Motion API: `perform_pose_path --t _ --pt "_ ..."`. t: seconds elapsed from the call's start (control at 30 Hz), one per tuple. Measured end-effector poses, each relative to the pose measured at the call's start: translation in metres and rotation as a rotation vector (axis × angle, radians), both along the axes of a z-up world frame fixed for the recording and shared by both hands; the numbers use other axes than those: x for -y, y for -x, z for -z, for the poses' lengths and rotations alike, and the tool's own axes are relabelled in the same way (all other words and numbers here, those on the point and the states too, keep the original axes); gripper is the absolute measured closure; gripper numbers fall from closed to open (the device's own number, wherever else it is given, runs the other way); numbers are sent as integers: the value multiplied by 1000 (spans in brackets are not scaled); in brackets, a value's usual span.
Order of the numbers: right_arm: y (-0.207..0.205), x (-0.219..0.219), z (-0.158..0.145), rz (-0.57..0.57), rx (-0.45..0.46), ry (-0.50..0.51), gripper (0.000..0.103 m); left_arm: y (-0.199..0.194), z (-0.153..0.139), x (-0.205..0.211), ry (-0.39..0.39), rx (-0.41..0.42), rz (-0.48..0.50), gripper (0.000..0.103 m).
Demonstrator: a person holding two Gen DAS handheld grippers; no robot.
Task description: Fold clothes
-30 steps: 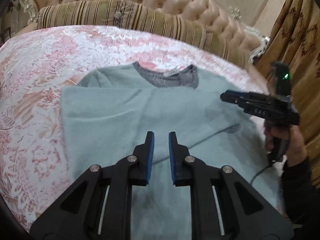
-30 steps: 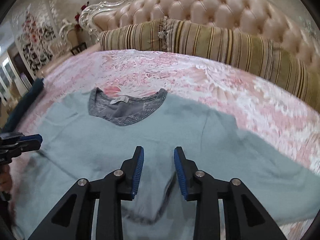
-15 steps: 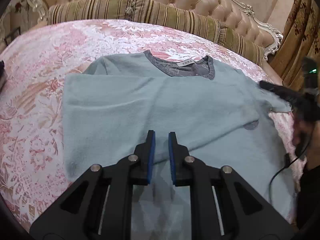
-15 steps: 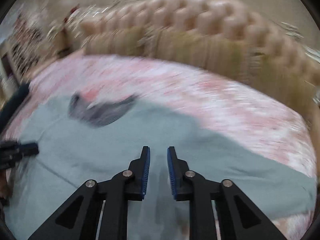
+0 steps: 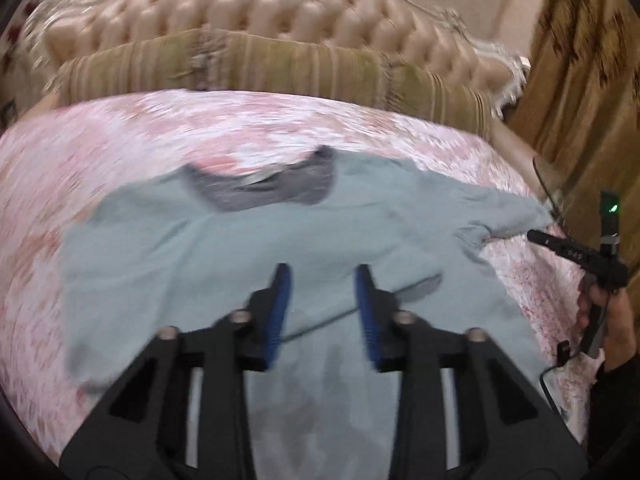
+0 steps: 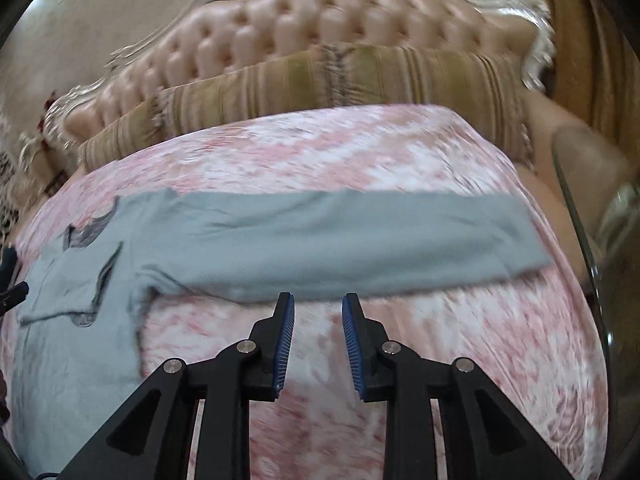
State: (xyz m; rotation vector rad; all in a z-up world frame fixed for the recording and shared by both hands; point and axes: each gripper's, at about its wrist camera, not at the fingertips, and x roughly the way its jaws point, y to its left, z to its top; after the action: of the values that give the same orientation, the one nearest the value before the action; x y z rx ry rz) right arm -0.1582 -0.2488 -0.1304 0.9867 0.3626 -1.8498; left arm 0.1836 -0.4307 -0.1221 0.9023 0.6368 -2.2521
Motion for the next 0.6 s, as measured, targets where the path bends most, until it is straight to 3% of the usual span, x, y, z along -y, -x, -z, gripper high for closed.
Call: perform_pose_path --t 0.07,0.17,0.27,0.33,0.5,0.6 --pt "0 -3 1 -1 9 5 73 25 7 0 -1 41 31 82" --pt "0 -6 3 -2 15 9 62 45 20 -1 -9 94 60 82" --pt "0 -6 4 0 13 11 58 56 34 -2 -21 139 73 83" --pt "1 -7 6 3 14 13 58 58 36 -9 22 157 81 82" --pt "4 -13 4 24 16 31 57 55 32 -11 5 145 52 82" --pt "6 -18 2 44 6 33 57 41 21 -13 6 61 28 82"
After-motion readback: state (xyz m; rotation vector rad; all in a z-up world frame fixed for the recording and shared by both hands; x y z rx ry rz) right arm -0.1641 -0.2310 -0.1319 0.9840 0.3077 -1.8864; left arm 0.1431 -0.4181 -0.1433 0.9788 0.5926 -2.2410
